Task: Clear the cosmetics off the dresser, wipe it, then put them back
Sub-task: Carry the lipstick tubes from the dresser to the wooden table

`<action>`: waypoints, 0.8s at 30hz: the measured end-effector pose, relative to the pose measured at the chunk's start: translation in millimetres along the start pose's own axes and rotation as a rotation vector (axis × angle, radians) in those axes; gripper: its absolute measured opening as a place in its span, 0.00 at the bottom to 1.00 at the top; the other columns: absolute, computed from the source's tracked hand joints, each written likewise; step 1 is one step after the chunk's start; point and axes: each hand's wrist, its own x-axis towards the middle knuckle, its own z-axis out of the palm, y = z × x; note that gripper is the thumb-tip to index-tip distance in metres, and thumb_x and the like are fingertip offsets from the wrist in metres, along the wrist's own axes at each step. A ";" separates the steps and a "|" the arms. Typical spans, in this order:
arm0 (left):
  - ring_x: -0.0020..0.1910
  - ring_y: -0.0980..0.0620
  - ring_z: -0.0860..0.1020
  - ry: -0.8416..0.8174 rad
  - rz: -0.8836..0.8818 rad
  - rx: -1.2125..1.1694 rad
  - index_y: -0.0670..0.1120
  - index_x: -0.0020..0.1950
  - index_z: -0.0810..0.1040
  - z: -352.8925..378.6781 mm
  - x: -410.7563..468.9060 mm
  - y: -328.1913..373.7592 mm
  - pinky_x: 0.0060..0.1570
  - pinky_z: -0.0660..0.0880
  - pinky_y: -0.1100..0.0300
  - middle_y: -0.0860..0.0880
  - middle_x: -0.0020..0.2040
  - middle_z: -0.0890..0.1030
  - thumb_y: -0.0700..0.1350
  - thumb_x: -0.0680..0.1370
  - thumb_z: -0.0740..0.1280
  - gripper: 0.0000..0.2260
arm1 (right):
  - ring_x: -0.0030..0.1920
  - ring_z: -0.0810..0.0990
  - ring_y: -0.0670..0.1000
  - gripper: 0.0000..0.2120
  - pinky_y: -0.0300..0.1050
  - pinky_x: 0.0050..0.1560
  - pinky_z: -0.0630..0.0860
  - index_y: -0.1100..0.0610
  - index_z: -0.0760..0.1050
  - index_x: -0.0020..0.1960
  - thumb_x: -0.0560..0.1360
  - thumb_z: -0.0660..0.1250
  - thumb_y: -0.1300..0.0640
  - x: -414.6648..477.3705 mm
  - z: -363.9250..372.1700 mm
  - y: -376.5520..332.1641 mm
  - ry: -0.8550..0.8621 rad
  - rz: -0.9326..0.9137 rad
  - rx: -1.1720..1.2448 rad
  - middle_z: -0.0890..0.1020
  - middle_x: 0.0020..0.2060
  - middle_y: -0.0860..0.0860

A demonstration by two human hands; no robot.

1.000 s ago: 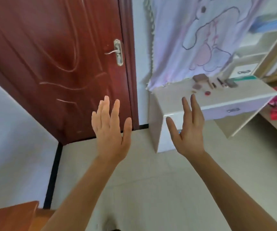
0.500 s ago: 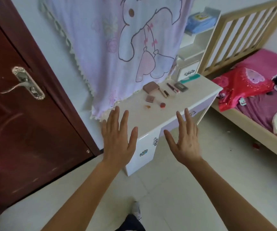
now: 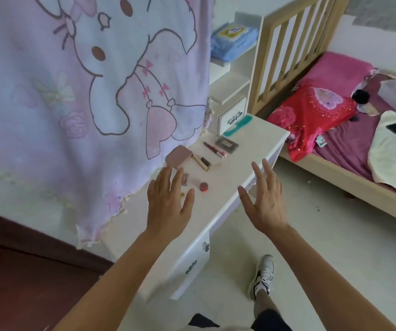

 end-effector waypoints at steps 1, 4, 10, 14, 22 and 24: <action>0.76 0.45 0.59 -0.025 -0.016 0.014 0.48 0.75 0.63 11.2 8.0 -1.1 0.72 0.59 0.45 0.44 0.77 0.61 0.56 0.81 0.57 0.24 | 0.75 0.61 0.59 0.31 0.62 0.71 0.64 0.55 0.58 0.78 0.79 0.60 0.44 9.2 8.8 11.4 -0.026 0.000 0.005 0.60 0.77 0.58; 0.77 0.45 0.59 -0.086 -0.080 0.055 0.48 0.75 0.63 46.0 41.0 -2.7 0.73 0.59 0.45 0.44 0.78 0.61 0.59 0.81 0.52 0.26 | 0.76 0.61 0.60 0.31 0.61 0.72 0.62 0.54 0.56 0.78 0.80 0.60 0.45 50.9 34.9 48.3 -0.124 -0.005 0.009 0.59 0.77 0.58; 0.78 0.47 0.54 -0.226 -0.374 0.050 0.48 0.76 0.62 116.6 105.8 11.9 0.75 0.54 0.49 0.46 0.79 0.58 0.57 0.82 0.55 0.24 | 0.76 0.60 0.57 0.31 0.58 0.74 0.60 0.51 0.53 0.79 0.81 0.58 0.43 141.1 64.7 125.9 -0.483 -0.008 -0.059 0.57 0.78 0.54; 0.78 0.47 0.54 -0.324 -0.501 -0.008 0.45 0.76 0.62 157.1 147.0 18.4 0.73 0.59 0.47 0.45 0.78 0.60 0.57 0.81 0.55 0.26 | 0.74 0.65 0.57 0.27 0.54 0.72 0.64 0.52 0.60 0.77 0.81 0.60 0.46 208.6 70.3 171.2 -0.596 -0.059 -0.096 0.64 0.76 0.54; 0.77 0.45 0.54 -0.431 -0.756 -0.069 0.43 0.76 0.61 201.7 181.9 8.5 0.69 0.65 0.44 0.43 0.77 0.58 0.52 0.82 0.59 0.25 | 0.71 0.67 0.55 0.26 0.51 0.67 0.69 0.54 0.59 0.77 0.81 0.59 0.48 272.1 127.1 183.2 -0.862 -0.104 -0.119 0.66 0.73 0.54; 0.76 0.44 0.57 -0.459 -0.804 -0.098 0.43 0.76 0.61 210.5 193.2 -0.3 0.68 0.65 0.47 0.43 0.76 0.61 0.53 0.82 0.59 0.25 | 0.70 0.68 0.55 0.27 0.51 0.66 0.70 0.54 0.58 0.77 0.82 0.59 0.48 278.7 139.3 179.7 -0.917 -0.082 -0.122 0.66 0.72 0.54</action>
